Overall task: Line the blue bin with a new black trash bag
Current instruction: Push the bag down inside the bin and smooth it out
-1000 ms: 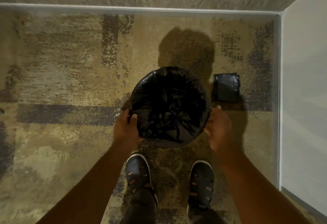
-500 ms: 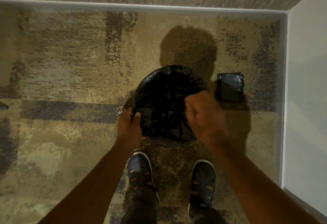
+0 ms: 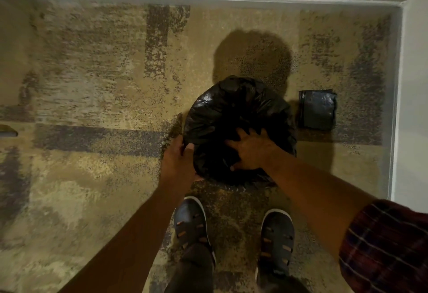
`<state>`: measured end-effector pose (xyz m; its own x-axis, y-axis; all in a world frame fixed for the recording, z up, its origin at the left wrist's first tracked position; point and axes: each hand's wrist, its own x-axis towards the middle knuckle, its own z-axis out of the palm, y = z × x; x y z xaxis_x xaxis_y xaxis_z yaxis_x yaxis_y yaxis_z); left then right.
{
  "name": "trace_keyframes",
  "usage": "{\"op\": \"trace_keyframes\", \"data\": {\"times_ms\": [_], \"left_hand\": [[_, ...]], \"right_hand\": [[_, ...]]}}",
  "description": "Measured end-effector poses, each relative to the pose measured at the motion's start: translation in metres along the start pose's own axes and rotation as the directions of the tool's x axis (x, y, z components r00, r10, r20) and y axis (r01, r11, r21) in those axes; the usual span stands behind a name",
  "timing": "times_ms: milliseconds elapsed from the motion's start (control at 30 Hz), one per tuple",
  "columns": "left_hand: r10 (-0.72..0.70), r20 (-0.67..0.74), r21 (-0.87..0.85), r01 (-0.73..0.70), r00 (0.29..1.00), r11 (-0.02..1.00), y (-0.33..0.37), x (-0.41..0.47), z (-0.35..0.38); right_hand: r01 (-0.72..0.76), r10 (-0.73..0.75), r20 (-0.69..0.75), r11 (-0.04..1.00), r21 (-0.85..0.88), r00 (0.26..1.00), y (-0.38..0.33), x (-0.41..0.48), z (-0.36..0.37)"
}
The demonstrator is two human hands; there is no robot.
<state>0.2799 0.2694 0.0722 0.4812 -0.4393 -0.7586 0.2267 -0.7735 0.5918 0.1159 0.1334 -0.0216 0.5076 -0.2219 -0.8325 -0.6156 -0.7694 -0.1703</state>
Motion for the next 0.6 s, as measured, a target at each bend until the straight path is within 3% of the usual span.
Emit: {"op": "trace_keyframes", "data": {"times_ms": [433,600], "left_hand": [[0.02,0.017,-0.078,-0.019,1.0,0.997,-0.008,0.003,0.003],[0.046,0.012,-0.063,-0.045,0.999,0.997,-0.009,0.003,0.002]], "right_hand": [[-0.021,0.024,0.154,1.0,-0.019,0.988,0.007,0.007,0.003],[0.008,-0.014,0.083,0.998,0.07,0.996,0.003,-0.006,-0.013]]}}
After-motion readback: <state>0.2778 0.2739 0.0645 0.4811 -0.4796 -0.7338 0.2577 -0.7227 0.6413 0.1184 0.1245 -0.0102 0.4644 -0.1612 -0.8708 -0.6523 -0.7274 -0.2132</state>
